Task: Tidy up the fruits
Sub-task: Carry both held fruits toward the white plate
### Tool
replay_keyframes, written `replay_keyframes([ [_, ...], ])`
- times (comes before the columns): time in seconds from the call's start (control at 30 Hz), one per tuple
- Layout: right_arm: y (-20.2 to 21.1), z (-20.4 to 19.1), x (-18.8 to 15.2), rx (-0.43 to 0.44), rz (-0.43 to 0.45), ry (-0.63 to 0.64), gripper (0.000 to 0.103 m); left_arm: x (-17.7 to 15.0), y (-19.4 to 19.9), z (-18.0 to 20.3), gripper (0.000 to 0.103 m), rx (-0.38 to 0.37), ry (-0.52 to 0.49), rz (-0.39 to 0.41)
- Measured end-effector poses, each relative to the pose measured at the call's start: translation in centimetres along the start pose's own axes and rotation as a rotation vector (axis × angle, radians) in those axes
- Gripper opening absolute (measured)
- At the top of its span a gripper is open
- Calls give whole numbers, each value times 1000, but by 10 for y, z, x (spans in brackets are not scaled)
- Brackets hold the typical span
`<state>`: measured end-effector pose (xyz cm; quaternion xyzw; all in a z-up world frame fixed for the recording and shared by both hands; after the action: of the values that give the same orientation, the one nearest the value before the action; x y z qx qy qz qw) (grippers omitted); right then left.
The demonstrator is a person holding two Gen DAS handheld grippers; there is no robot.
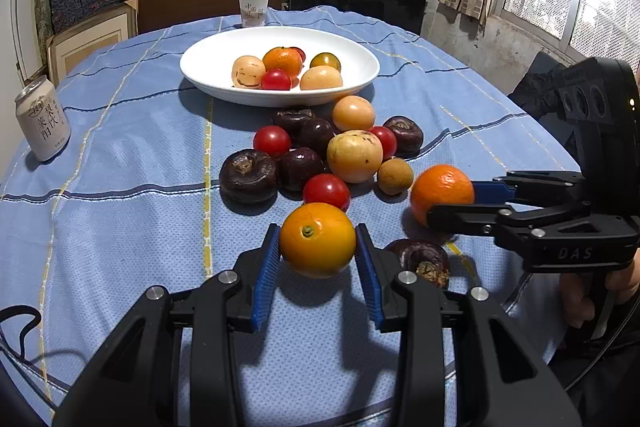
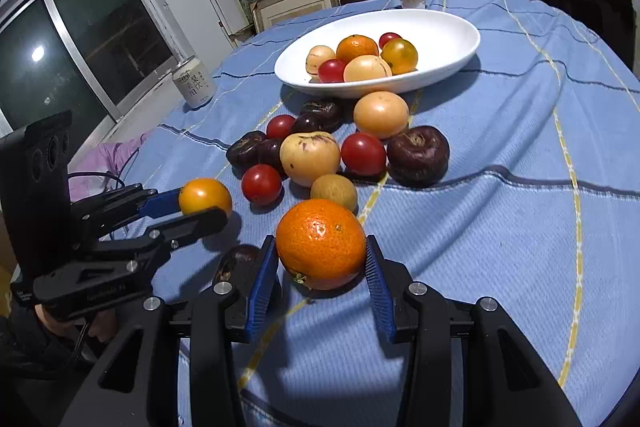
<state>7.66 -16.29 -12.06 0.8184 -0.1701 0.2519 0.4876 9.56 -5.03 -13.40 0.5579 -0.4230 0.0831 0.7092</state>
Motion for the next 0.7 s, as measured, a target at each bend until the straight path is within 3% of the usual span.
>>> replay_keyframes([
  [0.17,9,4,7,12,12,-25,44,12,9,-5,37,5,7,14],
  [0.3,17,4,34,4,54,-18,44,32,15,-8,37,10,2,41],
  [0.53,33,13,111,-64,147,-13,44,101,15,-37,37,54,2,101],
  [0.7,27,31,165,-109,185,-34,44,149,-9,-68,37,75,49,111],
])
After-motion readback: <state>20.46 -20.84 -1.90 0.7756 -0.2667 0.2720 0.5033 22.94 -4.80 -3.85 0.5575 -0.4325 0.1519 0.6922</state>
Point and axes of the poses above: each gripper's, at about its wrist camera, not at the fingertips, and y roughly against the way its jaws point, z to its right, x to its top, the point moved 9 cm from there along -y, roughly the way its jaws point, and after that the axes turned 5 degrees about -y, right-handed, at the moved point
